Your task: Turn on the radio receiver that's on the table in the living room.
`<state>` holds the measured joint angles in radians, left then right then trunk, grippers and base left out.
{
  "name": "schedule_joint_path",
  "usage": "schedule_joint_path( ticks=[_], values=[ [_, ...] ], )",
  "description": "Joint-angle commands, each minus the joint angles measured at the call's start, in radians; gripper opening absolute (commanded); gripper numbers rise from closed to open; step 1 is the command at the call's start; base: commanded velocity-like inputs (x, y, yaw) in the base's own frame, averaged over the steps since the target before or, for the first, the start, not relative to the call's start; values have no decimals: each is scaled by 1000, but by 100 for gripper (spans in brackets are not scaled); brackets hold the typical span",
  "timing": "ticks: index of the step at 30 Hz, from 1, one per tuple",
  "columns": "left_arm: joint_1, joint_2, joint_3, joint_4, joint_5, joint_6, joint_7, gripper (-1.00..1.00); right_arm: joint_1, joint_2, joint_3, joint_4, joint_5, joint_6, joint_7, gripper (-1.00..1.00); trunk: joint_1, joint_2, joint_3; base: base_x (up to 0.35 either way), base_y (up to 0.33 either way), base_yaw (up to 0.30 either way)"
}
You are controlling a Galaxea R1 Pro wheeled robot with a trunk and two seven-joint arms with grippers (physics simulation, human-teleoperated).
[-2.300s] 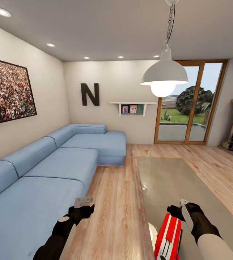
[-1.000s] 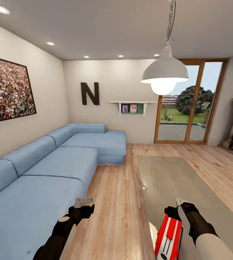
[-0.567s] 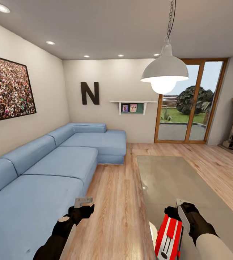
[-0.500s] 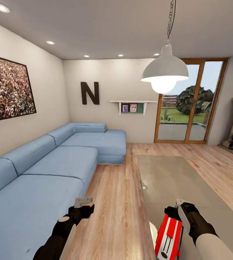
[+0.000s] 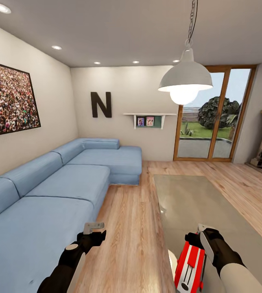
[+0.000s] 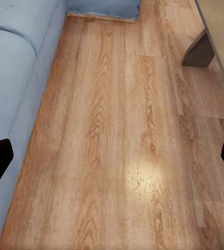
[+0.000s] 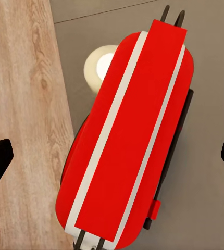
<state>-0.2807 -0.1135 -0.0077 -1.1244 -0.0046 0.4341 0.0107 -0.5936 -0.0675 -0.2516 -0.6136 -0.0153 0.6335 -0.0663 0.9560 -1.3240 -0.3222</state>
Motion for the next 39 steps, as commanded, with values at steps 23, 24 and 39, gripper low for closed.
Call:
schedule_joint_path(
  ticks=[23,24,39],
  values=[
    [0,0,-1,0,0,0,0,100,0,0,0,0,0,0,0,100,57,-105,-47,0,0,0],
    [0,0,0,0,0,0,0,100,0,0,0,0,0,0,0,100,57,-105,-47,0,0,0],
    [0,0,0,0,0,0,0,100,0,0,5,0,1,4,-1,100,88,-161,-72,0,0,0]
  ],
)
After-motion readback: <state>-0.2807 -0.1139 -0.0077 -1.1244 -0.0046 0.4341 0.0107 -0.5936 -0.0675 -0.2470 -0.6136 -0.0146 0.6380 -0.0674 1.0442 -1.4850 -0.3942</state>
